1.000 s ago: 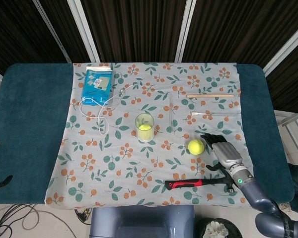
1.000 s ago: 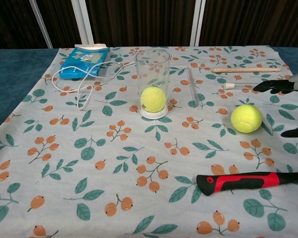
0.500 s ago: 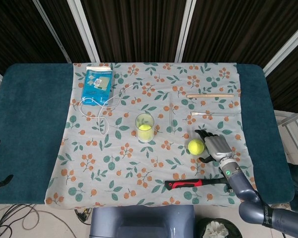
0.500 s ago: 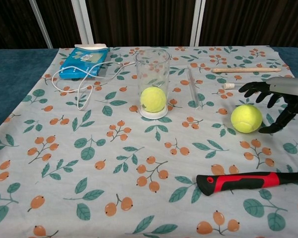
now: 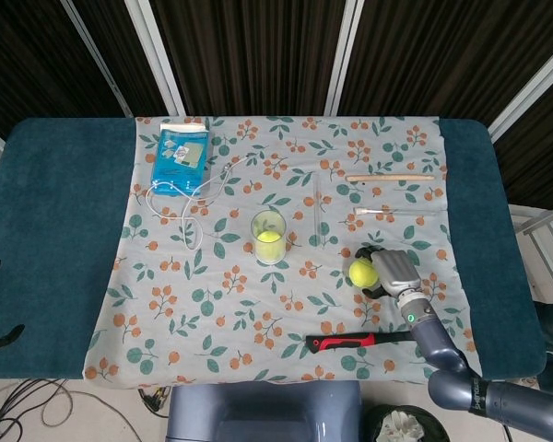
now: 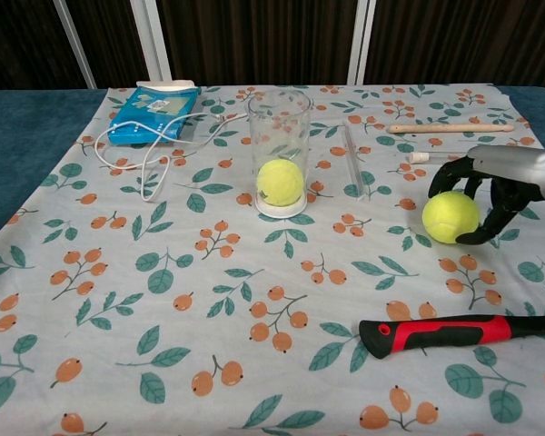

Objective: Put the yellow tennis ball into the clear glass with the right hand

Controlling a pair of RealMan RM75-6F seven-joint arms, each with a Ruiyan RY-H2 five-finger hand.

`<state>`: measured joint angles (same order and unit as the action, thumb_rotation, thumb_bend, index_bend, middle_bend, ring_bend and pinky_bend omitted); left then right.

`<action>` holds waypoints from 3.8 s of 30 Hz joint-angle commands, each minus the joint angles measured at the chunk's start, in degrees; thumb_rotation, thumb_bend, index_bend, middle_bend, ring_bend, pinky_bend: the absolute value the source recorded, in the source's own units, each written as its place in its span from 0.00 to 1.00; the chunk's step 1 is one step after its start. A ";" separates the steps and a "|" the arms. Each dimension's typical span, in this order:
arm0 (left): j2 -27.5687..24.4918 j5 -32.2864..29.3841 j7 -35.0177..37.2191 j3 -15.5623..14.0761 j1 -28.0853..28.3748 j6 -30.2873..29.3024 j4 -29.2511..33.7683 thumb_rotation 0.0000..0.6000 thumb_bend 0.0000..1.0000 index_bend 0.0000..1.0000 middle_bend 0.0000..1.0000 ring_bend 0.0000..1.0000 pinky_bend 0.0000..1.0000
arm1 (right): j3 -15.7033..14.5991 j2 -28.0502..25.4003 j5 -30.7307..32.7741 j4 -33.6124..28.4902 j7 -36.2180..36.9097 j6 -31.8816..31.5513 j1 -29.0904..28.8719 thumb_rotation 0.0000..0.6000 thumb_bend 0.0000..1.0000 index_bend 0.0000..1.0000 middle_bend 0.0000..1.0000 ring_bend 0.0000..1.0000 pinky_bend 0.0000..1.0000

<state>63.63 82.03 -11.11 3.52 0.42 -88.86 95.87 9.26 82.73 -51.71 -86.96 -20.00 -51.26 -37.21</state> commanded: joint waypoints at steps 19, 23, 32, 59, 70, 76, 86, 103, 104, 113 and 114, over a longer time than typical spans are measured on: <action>-0.24 -0.32 0.27 0.01 -0.04 0.02 0.10 1.00 0.02 0.11 0.00 0.00 0.00 | 1.81 3.60 -0.15 2.38 -1.57 -5.42 -0.92 1.00 0.34 0.54 0.52 0.57 0.78; -0.35 -0.28 0.42 -0.04 -0.07 0.01 0.23 1.00 0.02 0.11 0.00 0.00 0.00 | 3.88 0.41 -0.03 -0.69 -0.98 -5.64 -1.33 1.00 0.34 0.54 0.52 0.57 0.80; -0.50 -0.31 0.71 -0.07 -0.16 -0.09 0.34 1.00 0.02 0.11 0.00 0.00 0.00 | 9.93 -9.21 2.25 -10.19 -3.11 -4.54 -4.66 1.00 0.34 0.54 0.52 0.56 0.85; -1.19 -0.35 2.28 -0.03 -0.28 -0.15 0.47 1.00 0.02 0.11 0.00 0.00 0.00 | 14.27 -5.39 24.16 -14.72 -14.08 -3.33 -24.59 1.00 0.34 0.43 0.44 0.46 0.95; -1.28 -0.29 2.68 -0.16 -0.16 0.24 0.43 1.00 0.02 0.11 0.00 0.00 0.00 | 14.29 -2.08 26.76 -11.14 -13.16 -5.03 -27.43 1.00 0.34 0.40 0.39 0.41 0.98; -1.26 -0.45 2.49 -0.19 -0.06 0.53 0.46 1.00 0.02 0.11 0.00 0.00 0.00 | 14.24 -1.33 27.80 -10.01 -12.87 -5.25 -28.50 1.00 0.34 0.37 0.36 0.37 1.00; -1.33 -0.56 2.63 -0.13 -0.08 0.46 0.48 1.00 0.02 0.11 0.00 0.00 0.00 | 14.30 -0.09 29.59 -8.58 -11.64 -4.54 -29.87 1.00 0.34 0.22 0.17 0.20 0.40; -1.61 -0.99 2.99 0.08 -0.27 0.17 0.53 1.00 0.02 0.11 0.00 0.00 0.00 | 14.22 -7.73 25.16 -14.62 -8.74 -9.11 -25.79 1.00 0.34 0.16 0.09 0.12 0.04; -1.60 -0.98 2.93 0.08 -0.27 0.15 0.55 1.00 0.02 0.11 0.00 0.00 0.00 | 14.63 -9.04 24.80 -15.64 -7.21 -9.00 -24.65 1.00 0.34 0.16 0.09 0.12 0.04; -1.22 -1.08 1.88 0.08 -0.25 0.04 0.65 1.00 0.02 0.11 0.00 0.00 0.00 | 8.65 -23.12 2.14 -21.59 4.16 -14.38 -7.17 1.00 0.34 0.16 0.09 0.12 0.02; -1.11 -1.12 1.66 0.07 -0.23 0.08 0.67 1.00 0.02 0.11 0.00 0.00 0.00 | 6.83 -23.99 -1.99 -21.66 5.26 -16.03 -4.81 1.00 0.34 0.16 0.09 0.11 0.02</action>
<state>62.45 80.96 -9.36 3.59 0.17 -88.81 96.53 21.56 64.61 -40.15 -106.21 -19.22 -62.03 -51.19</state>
